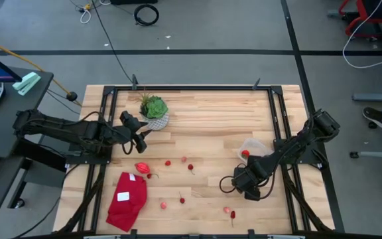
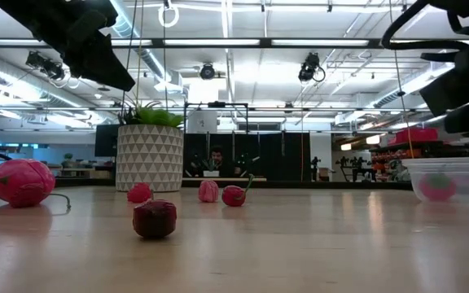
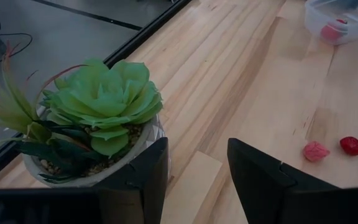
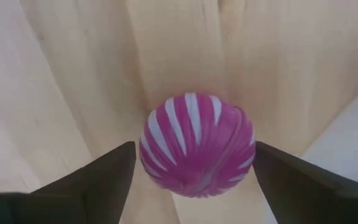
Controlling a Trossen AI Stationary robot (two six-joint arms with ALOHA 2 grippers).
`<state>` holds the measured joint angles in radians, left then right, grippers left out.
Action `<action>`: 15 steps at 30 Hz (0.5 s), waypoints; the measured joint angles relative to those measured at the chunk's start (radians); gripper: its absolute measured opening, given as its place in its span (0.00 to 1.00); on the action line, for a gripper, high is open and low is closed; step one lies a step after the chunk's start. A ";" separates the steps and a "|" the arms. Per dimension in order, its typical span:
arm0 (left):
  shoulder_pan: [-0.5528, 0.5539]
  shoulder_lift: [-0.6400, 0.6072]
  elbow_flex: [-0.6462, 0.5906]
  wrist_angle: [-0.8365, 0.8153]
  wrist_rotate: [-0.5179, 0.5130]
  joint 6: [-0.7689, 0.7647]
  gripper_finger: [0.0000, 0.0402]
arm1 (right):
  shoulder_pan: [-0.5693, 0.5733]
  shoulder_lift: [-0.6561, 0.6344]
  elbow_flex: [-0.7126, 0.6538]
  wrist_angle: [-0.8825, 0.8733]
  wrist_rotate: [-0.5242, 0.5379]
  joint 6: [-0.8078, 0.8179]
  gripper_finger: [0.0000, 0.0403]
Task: Pick and placing Produce into tupperware
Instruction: Put the purple onion into the transparent bin
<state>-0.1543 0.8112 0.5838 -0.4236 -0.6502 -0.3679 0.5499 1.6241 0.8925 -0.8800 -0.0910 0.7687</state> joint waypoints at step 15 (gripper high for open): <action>0.000 0.000 0.000 0.000 0.000 -0.004 0.43 | 0.000 0.000 0.000 0.059 0.007 0.068 0.79</action>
<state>-0.1543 0.8113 0.5838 -0.4236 -0.6499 -0.3719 0.5499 1.6241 0.8925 -0.8207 -0.0839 0.8369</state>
